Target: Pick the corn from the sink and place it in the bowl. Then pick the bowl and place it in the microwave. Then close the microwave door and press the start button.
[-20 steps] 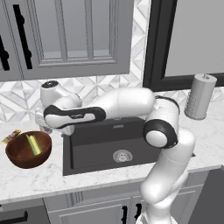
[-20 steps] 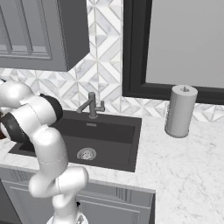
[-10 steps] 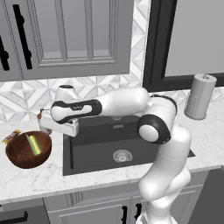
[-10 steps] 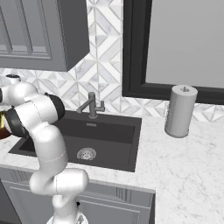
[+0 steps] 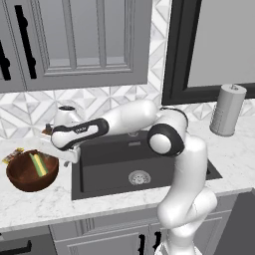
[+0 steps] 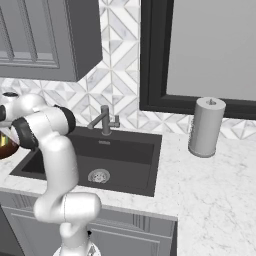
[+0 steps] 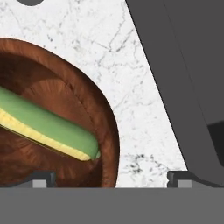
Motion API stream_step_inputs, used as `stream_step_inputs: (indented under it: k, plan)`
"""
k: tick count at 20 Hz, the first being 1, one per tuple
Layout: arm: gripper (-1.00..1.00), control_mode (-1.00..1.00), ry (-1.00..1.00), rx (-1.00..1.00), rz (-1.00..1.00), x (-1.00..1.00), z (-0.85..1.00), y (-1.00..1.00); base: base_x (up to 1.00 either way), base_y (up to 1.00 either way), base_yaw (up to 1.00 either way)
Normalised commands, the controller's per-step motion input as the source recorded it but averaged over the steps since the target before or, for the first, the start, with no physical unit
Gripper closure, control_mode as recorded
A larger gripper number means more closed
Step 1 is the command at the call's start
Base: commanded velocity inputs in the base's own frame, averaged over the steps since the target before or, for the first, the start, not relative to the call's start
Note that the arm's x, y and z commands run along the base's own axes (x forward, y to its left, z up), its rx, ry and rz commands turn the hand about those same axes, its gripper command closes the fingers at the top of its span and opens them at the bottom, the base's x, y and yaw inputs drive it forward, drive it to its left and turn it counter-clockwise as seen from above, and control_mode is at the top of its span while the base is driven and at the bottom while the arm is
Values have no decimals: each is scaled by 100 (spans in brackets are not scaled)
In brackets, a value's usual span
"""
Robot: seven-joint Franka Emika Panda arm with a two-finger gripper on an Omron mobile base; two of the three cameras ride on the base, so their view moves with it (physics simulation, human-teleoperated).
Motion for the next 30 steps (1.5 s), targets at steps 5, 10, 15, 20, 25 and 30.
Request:
stream_step_inputs:
  k: [5,10,15,20,25,30]
  plan:
    - [-100,-100,-3,0,0,0,-22,0,0,0,0]
    - [-100,-100,-3,0,0,0,-21,3,0,0,0]
    - [-100,-100,0,0,0,0,-27,8,0,0,0]
    - [100,-100,-1,0,0,0,-24,12,0,0,0]
    - [100,-100,-9,0,0,-5,-4,0,0,0,0]
    - [100,-100,-21,4,0,-56,16,-31,0,0,0]
